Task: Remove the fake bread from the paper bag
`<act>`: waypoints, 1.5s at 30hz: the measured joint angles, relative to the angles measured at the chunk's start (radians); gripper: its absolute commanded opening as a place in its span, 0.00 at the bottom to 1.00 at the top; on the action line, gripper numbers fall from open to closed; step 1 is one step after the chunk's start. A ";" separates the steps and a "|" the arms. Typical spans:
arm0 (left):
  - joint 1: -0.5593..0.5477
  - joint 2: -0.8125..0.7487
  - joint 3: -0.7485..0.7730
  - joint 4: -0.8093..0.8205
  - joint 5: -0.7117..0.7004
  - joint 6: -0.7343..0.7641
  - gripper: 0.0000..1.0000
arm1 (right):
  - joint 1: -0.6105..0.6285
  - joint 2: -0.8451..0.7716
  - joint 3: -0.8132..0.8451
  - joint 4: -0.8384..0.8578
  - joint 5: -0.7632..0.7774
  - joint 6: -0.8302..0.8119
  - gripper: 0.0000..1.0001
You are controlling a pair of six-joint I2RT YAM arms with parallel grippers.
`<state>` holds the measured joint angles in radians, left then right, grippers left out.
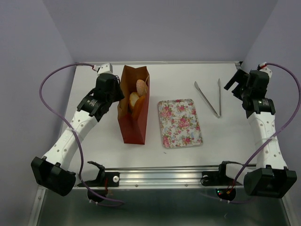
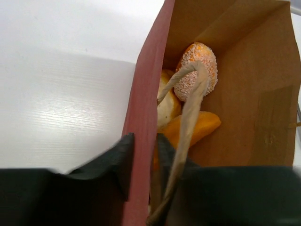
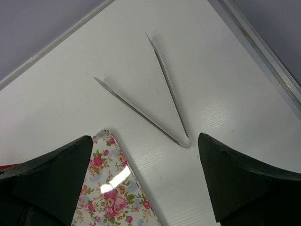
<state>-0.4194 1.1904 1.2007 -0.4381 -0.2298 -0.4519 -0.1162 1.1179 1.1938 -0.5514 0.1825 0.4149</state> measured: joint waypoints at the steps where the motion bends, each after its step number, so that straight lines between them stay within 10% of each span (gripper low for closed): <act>1: 0.000 0.001 0.000 -0.001 -0.007 -0.004 0.19 | 0.000 0.007 0.000 0.000 -0.001 0.000 1.00; 8: 0.000 0.059 0.038 -0.042 -0.064 0.032 0.25 | 0.000 0.048 0.000 -0.003 -0.007 -0.014 1.00; 10: 0.000 0.072 0.048 -0.053 -0.064 0.050 0.01 | 0.000 0.049 0.000 -0.009 -0.006 -0.020 1.00; 20: -0.003 0.171 0.193 -0.142 -0.171 0.134 0.00 | 0.000 0.035 0.000 -0.017 0.006 -0.038 1.00; 34: -0.003 0.179 0.225 0.081 -0.491 0.707 0.00 | 0.000 0.041 0.000 -0.019 -0.007 -0.045 1.00; 45: -0.093 0.248 0.055 0.148 -0.484 0.629 0.00 | 0.000 0.193 -0.022 -0.010 -0.034 -0.109 1.00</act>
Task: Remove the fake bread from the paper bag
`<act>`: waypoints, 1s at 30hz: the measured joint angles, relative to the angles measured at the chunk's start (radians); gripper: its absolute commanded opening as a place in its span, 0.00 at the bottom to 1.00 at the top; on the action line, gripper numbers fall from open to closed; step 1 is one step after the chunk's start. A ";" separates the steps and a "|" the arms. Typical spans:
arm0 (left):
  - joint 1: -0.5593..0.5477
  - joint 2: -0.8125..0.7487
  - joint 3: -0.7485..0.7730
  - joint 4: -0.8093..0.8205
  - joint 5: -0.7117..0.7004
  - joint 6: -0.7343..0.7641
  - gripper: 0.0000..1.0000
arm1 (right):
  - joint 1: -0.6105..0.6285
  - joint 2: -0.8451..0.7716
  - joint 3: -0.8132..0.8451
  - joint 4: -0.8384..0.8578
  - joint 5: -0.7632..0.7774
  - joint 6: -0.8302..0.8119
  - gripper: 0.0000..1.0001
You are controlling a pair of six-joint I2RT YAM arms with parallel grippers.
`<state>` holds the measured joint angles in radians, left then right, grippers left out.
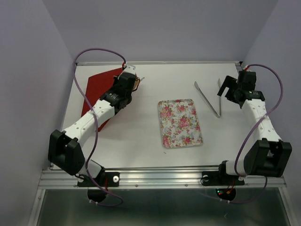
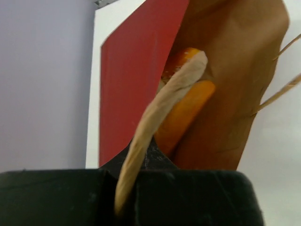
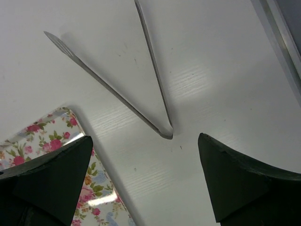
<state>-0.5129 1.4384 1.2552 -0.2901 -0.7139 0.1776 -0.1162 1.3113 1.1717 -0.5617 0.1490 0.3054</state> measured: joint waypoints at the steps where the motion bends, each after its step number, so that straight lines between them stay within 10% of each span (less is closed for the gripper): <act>1: -0.018 0.000 -0.024 0.009 -0.004 -0.009 0.00 | 0.000 0.026 0.000 0.004 -0.011 -0.014 1.00; 16: -0.082 -0.100 -0.137 0.019 -0.013 -0.104 0.00 | 0.000 0.363 -0.010 0.073 -0.231 -0.491 1.00; 30: -0.101 -0.262 -0.276 0.064 0.100 -0.105 0.00 | 0.000 0.542 0.030 0.072 -0.235 -0.589 1.00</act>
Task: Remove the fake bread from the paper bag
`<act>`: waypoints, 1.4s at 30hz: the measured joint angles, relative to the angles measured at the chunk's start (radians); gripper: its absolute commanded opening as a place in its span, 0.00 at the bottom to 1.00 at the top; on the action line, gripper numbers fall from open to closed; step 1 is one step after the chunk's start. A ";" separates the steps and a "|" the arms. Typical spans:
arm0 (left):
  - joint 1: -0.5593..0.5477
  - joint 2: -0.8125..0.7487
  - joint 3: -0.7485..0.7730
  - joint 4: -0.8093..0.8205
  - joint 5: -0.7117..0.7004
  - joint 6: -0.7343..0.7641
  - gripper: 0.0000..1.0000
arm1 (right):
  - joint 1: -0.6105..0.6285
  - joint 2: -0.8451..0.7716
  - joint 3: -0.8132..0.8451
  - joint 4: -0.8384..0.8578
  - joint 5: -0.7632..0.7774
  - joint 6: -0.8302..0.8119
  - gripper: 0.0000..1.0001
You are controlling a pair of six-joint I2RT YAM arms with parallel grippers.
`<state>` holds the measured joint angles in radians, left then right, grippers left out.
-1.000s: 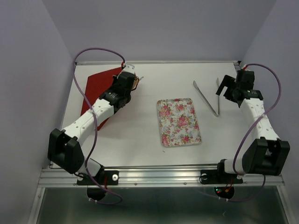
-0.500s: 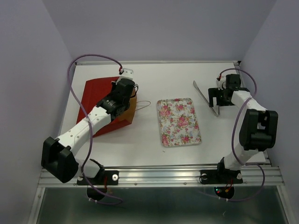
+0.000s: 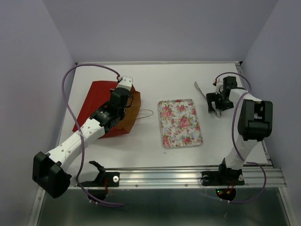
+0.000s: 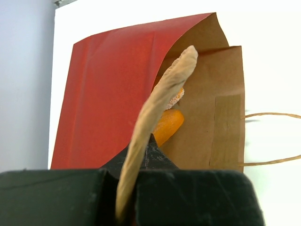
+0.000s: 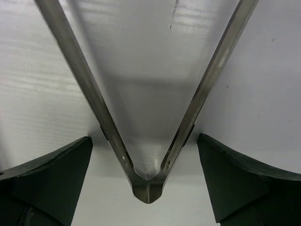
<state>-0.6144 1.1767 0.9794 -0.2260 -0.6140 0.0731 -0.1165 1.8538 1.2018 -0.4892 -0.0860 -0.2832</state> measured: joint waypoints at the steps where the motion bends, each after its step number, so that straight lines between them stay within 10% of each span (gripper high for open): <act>1: 0.000 -0.014 -0.010 0.001 0.012 0.000 0.00 | 0.000 0.014 0.019 -0.006 0.000 0.009 1.00; 8: -0.002 -0.123 -0.062 0.005 0.067 0.000 0.00 | -0.001 0.083 0.106 0.001 -0.018 0.053 0.97; 20: -0.021 -0.172 -0.141 -0.006 0.142 0.005 0.00 | -0.012 0.106 0.111 0.119 -0.050 0.065 0.27; 35: -0.019 -0.290 -0.141 -0.072 0.202 0.077 0.00 | 0.039 -0.174 -0.008 0.149 -0.325 0.084 0.20; 42: -0.020 -0.254 -0.107 -0.104 0.222 0.101 0.00 | 0.283 -0.367 -0.008 0.142 -0.450 0.124 0.26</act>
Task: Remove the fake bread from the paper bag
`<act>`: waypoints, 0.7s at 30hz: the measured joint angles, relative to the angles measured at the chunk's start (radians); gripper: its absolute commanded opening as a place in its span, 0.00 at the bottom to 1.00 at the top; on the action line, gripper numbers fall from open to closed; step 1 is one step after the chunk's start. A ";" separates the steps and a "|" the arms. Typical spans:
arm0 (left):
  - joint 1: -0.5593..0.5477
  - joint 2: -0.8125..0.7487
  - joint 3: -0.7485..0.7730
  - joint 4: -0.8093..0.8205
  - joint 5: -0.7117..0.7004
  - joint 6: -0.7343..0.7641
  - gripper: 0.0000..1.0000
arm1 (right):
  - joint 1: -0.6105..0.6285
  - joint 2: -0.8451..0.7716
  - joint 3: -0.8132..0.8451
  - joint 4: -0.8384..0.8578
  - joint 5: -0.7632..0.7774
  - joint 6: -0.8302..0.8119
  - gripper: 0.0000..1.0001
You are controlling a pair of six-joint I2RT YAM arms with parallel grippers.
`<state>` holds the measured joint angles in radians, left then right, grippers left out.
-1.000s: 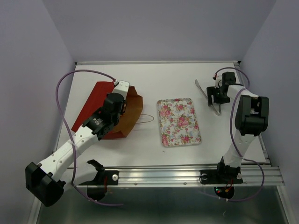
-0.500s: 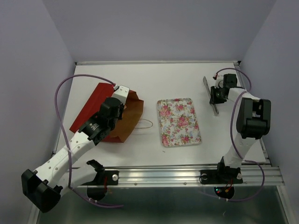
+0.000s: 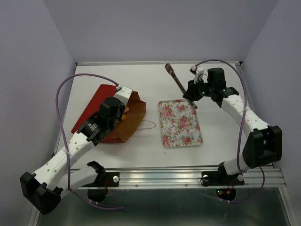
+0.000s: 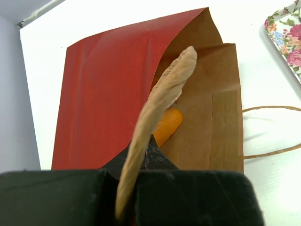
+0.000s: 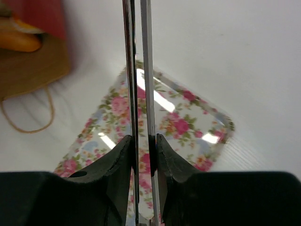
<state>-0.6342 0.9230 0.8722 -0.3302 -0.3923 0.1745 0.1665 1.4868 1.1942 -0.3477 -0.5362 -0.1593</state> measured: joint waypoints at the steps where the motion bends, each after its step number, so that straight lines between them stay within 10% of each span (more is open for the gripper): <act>1: 0.000 0.005 0.006 -0.004 0.001 0.002 0.00 | 0.032 -0.007 0.000 -0.006 -0.003 0.005 0.28; 13: -0.001 -0.070 0.021 -0.027 0.020 0.012 0.00 | 0.131 -0.106 -0.020 -0.156 -0.002 0.165 0.48; 21: -0.008 -0.039 0.040 -0.029 0.033 0.005 0.00 | 0.227 -0.148 -0.008 -0.306 -0.006 0.166 0.41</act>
<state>-0.6418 0.8845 0.9123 -0.3592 -0.3592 0.1799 0.3931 1.3388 1.1862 -0.6533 -0.5423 0.0071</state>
